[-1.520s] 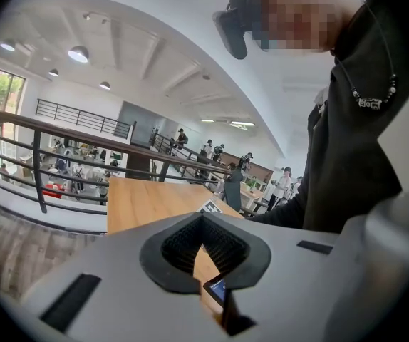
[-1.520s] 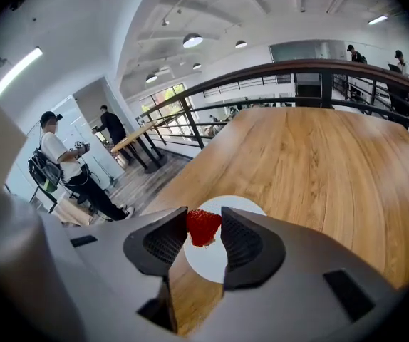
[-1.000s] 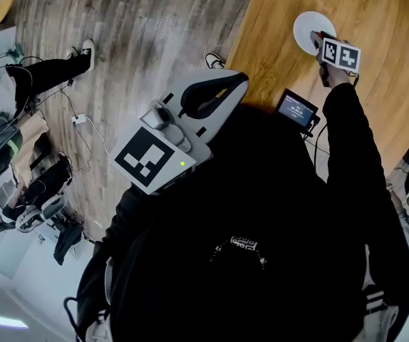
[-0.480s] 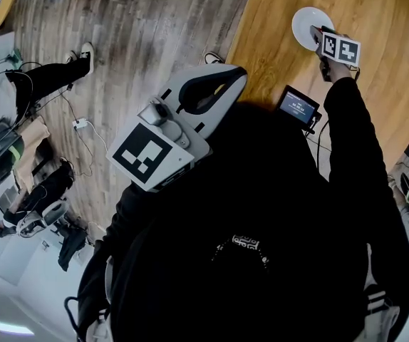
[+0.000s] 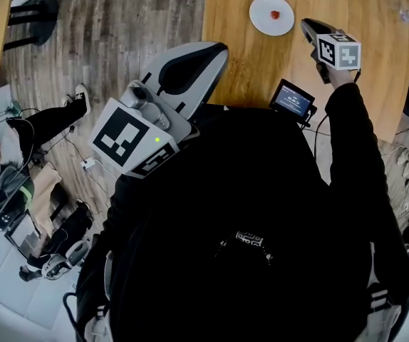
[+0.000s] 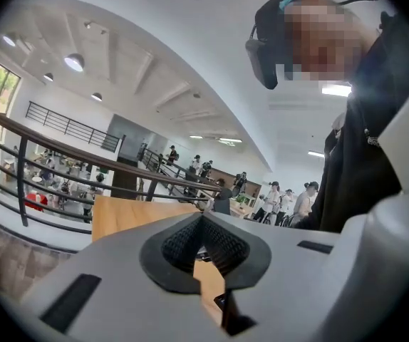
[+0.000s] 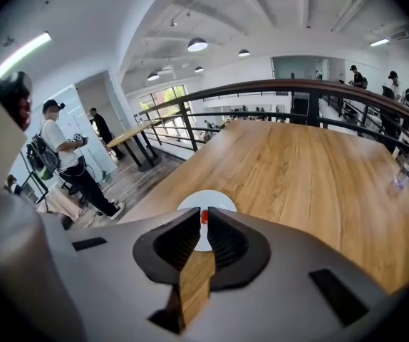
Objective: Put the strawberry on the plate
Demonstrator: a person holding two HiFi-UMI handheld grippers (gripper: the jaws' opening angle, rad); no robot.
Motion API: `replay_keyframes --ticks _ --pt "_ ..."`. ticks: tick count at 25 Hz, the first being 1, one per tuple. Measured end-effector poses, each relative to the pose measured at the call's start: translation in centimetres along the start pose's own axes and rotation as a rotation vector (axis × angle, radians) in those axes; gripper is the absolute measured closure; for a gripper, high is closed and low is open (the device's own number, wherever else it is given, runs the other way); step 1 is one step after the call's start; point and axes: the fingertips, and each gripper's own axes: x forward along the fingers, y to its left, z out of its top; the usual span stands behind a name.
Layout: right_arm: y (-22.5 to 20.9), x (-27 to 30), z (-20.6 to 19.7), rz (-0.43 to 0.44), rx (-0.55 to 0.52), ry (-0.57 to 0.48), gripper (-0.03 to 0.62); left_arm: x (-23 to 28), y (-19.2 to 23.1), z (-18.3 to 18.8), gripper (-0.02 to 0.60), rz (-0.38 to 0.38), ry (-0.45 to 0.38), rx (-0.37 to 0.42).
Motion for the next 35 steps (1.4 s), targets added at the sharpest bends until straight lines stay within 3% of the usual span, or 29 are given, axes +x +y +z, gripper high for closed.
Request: replay_keyframes --ticks 7,12,16,24,35 --pt "3.0 -10.6 3.0 0.077 0.031 -0.229 0.576 4.3 -0.6 0.1 0.583 -0.101 0.007 0.051" --pt "6.7 -17.9 9.1 0.109 -0.087 -0.424 0.576 7.5 -0.8 1.7 0.583 -0.125 -0.015 0.091" --pt "12.0 -22.4 12.3 0.136 -0.158 -0.538 0.576 7.0 -1.5 2.9 0.583 -0.150 -0.047 0.125" --pt "14.3 -23.6 12.8 0.145 -0.230 -0.566 0.577 7.9 -3.1 1.9 0.583 -0.202 -0.040 0.146" --pt "14.3 -22.7 11.9 0.184 -0.249 -0.559 0.577 7.7 -3.9 0.4 0.583 -0.179 -0.058 0.166"
